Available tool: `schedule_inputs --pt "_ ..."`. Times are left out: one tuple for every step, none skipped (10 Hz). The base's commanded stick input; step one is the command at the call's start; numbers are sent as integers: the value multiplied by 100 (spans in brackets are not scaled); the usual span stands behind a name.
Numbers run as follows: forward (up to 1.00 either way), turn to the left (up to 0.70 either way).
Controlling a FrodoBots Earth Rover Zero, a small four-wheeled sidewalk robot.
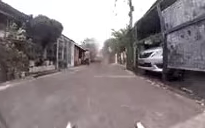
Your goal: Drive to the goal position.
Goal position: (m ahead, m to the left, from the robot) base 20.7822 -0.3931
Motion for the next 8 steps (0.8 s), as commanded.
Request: schedule_inputs --pt "100 1" --pt "100 0" --pt "100 0" --pt "100 0" --pt "100 0" --pt "100 0" --pt "100 0" --pt "100 0"
